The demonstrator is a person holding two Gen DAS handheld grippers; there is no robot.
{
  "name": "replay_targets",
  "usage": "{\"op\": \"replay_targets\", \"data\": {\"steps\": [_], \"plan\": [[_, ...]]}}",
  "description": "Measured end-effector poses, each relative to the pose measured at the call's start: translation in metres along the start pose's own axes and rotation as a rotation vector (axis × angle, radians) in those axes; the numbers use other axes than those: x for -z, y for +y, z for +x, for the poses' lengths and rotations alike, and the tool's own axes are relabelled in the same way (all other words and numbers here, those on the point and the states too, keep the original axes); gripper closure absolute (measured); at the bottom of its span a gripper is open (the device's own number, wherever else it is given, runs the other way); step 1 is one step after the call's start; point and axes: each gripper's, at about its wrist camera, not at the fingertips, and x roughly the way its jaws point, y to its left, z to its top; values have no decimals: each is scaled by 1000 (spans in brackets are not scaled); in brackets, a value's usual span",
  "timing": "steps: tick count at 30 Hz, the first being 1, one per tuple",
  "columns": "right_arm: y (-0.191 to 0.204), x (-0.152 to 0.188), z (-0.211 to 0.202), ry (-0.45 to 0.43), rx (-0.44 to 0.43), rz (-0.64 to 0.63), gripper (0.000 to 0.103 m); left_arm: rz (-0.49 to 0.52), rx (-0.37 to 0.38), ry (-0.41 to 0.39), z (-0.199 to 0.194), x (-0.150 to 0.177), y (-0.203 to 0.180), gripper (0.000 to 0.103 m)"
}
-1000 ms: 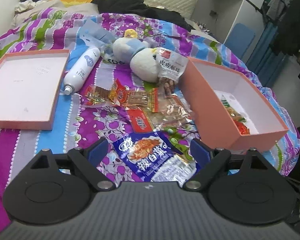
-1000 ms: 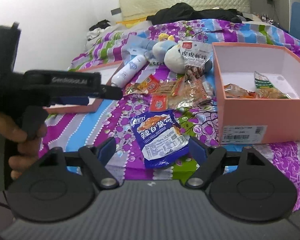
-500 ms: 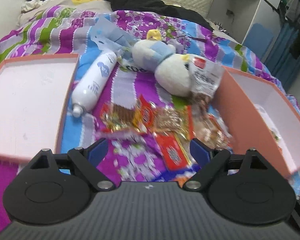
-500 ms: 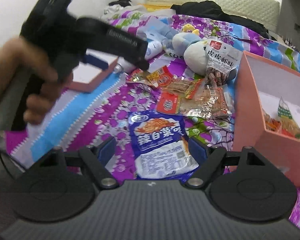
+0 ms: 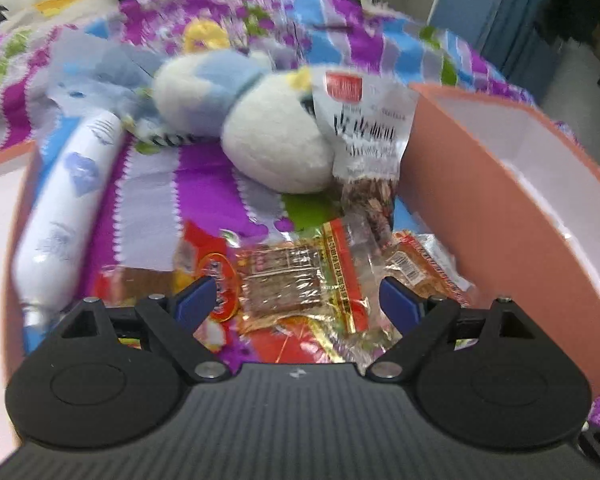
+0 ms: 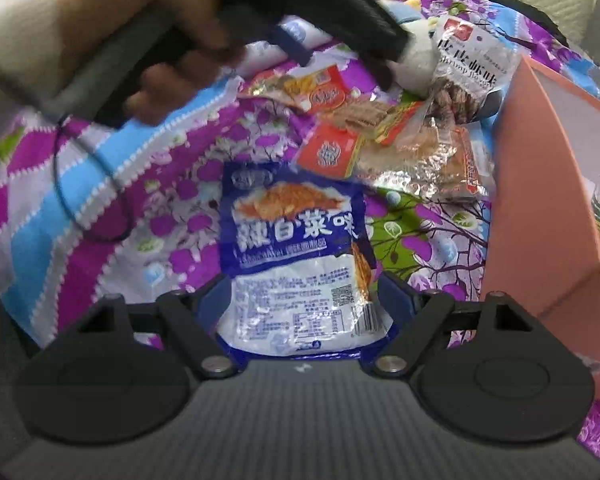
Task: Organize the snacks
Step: 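Grasp the blue spicy-cabbage snack bag with the right tool while the left tool reaches into the pile, then grasp the brown meat-strip packet with the left tool while the right tool holds the blue bag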
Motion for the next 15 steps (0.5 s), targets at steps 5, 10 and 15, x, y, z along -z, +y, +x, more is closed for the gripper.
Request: {"op": "replay_targets", "data": {"steps": [5, 10, 15], "plan": [[-8, 7, 10, 29, -54, 38, 19, -40, -17, 58, 41, -3, 2, 13], [-11, 14, 11, 22, -75, 39, 21, -89, -12, 81, 59, 2, 10, 23], [-14, 17, 8, 9, -86, 30, 32, -65, -57, 70, 61, 5, 9, 44]]}}
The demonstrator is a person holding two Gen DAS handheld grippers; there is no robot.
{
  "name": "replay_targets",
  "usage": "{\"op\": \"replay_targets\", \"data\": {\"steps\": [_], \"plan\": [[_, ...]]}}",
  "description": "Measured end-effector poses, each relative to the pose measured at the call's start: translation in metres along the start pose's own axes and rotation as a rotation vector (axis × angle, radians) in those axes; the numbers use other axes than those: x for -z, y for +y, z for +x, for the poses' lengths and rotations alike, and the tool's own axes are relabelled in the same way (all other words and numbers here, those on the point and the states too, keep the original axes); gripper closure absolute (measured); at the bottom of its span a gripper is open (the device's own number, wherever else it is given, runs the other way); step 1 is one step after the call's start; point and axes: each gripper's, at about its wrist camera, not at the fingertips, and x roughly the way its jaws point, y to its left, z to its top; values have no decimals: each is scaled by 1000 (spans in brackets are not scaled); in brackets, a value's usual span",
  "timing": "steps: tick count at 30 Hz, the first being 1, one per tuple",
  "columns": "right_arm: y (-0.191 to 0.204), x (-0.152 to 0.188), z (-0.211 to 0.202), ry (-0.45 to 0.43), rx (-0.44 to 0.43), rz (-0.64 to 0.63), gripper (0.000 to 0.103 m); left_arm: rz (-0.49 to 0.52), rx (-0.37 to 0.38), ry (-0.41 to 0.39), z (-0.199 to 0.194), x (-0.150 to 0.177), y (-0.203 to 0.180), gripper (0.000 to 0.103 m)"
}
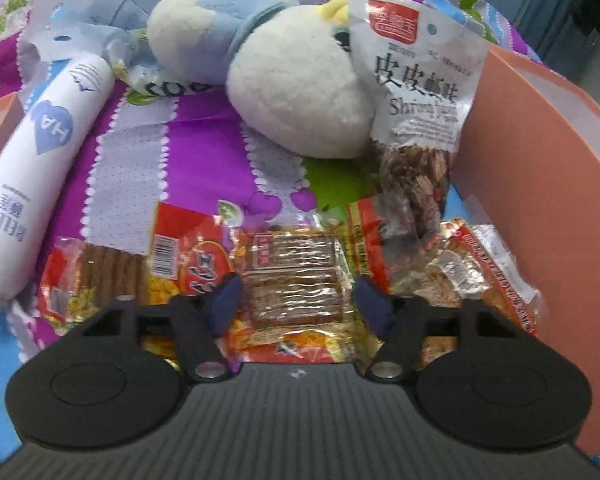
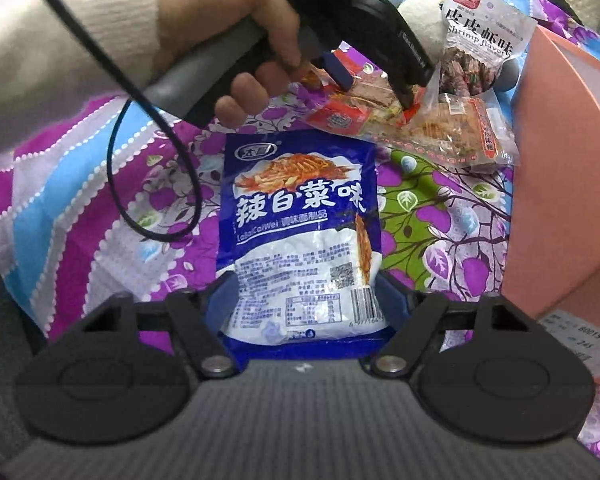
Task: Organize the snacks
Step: 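Grasp the brown meat-strip packet with the left tool while the right tool holds the blue bag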
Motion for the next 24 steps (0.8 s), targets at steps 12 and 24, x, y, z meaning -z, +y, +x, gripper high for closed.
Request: {"op": "replay_targets", "data": {"steps": [12, 24], "plan": [[-1, -1, -19, -41, -6, 33, 56, -35, 5, 12, -26, 2, -3, 51], [3, 2, -67, -120, 39, 105, 56, -67, 28, -64, -113, 9, -15, 53]]}}
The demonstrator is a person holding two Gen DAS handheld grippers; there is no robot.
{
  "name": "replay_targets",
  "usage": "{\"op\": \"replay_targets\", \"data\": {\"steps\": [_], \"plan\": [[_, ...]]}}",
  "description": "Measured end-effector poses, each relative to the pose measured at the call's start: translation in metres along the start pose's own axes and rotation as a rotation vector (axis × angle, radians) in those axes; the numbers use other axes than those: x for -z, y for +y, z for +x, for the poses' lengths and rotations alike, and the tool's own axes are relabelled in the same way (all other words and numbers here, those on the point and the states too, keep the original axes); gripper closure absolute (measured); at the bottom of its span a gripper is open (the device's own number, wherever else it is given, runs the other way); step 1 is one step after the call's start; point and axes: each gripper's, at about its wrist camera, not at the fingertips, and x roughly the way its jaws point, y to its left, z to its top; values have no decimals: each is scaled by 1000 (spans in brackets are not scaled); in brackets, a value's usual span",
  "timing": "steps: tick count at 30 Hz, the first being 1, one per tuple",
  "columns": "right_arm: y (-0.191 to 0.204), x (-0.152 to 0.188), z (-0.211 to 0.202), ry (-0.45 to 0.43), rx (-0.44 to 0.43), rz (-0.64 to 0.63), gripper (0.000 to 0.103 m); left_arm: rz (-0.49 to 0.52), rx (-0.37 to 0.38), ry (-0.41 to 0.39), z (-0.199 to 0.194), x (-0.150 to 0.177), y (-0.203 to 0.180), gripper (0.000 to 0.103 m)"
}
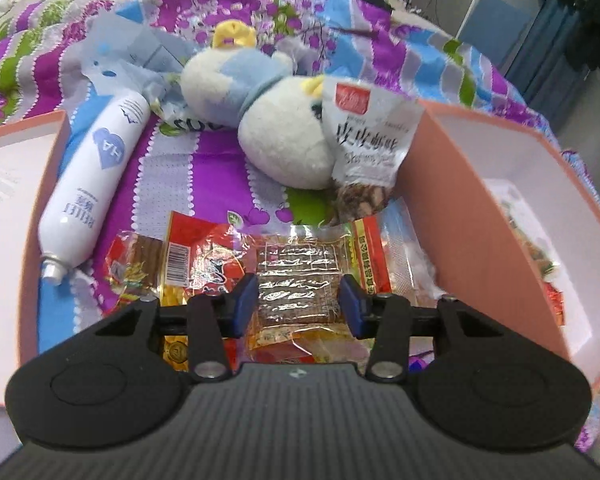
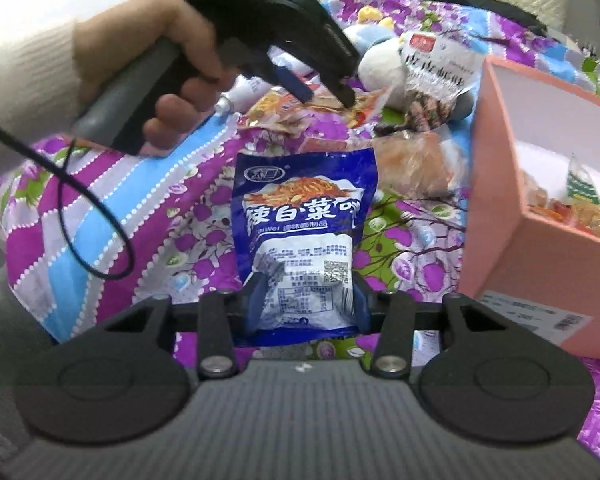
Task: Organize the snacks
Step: 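Grasp the brown meat-strip packet with the left tool while the right tool holds the blue bag, then carry both packets over the pink box and open both tools to drop them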
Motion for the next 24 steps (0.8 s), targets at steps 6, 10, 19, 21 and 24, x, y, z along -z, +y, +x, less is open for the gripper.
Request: {"op": "replay_targets", "data": {"steps": [6, 10, 19, 21, 24], "plan": [[-6, 4, -21, -26, 14, 73, 56, -2, 3, -40, -41, 12, -7, 53], [-7, 6, -39, -53, 39, 109, 56, -16, 5, -58, -66, 23, -11, 53], [-15, 1, -79, -151, 107, 191, 56, -8, -4, -100, -123, 42, -24, 54], [-17, 0, -90, -176, 121, 210, 56, 0, 3, -102, -135, 44, -29, 54], [-21, -5, -103, -206, 147, 222, 56, 0, 17, -112, -155, 42, -37, 54]]}}
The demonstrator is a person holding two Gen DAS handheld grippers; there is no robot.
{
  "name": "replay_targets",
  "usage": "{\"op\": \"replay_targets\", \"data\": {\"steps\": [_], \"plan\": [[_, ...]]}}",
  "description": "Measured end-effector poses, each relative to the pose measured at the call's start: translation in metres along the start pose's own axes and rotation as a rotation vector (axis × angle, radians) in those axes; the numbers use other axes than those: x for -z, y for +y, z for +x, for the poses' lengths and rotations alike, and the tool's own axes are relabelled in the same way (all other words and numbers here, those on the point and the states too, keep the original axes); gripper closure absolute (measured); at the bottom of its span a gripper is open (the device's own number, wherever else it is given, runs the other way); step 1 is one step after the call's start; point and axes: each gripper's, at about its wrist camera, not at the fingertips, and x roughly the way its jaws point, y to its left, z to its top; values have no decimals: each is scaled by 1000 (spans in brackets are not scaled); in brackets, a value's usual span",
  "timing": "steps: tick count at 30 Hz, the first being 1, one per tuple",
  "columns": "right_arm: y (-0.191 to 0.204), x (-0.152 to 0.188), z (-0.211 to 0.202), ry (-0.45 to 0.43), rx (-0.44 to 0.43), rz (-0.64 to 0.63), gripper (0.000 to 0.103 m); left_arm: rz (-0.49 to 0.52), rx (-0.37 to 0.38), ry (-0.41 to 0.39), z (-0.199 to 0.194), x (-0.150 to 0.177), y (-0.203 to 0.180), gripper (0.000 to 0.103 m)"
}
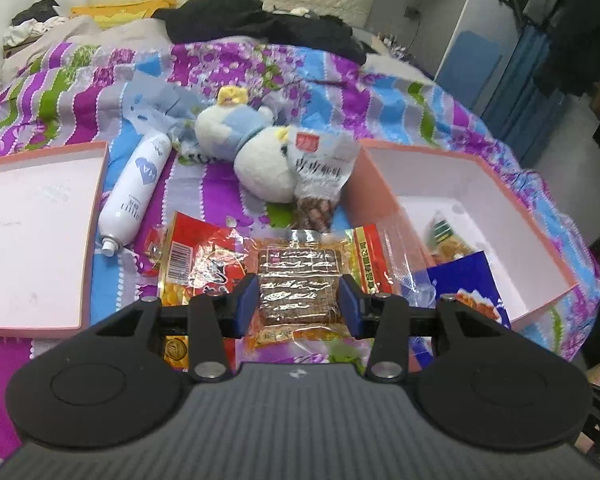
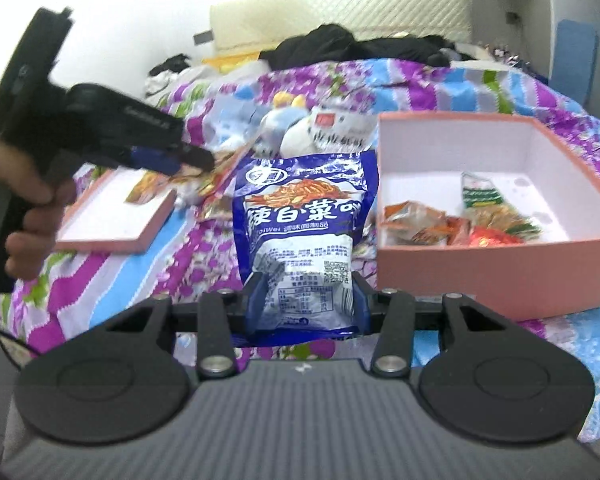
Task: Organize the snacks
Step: 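Carry both packets over the pink box and open both tools to drop them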
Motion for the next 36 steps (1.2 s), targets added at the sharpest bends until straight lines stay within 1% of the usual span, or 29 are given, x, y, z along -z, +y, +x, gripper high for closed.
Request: {"op": "replay_targets", "data": {"steps": [4, 8, 12, 16, 22, 25, 28, 29, 30, 33, 36], "plan": [[-8, -12, -14, -41, 33, 18, 56, 27, 22, -25, -19, -8, -16, 54], [-21, -25, -23, -77, 77, 31, 56, 48, 49, -43, -28, -13, -34, 54], [-39, -34, -28, -100, 120, 60, 56, 62, 81, -54, -26, -21, -50, 55], [-62, -44, -28, -119, 160, 91, 56, 69, 120, -54, -14, -30, -68, 55], [-95, -61, -13, -129, 195, 126, 56, 83, 165, -34, 19, -45, -99, 56], [-111, -70, 5, -119, 196, 127, 56, 78, 190, -9, 42, -53, -112, 57], [-124, -74, 22, -108, 194, 139, 56, 86, 194, 23, 69, -62, -123, 58], [-130, -75, 29, -105, 194, 147, 56, 92, 192, 33, 78, -66, -128, 77], [-135, -75, 34, -102, 197, 157, 56, 93, 195, 50, 88, -69, -132, 85], [-153, -76, 52, -85, 194, 195, 56, 92, 212, 88, 119, -79, -141, 86], [-168, -75, 75, -48, 205, 206, 56, 100, 220, 118, 149, -85, -149, 86]]}}
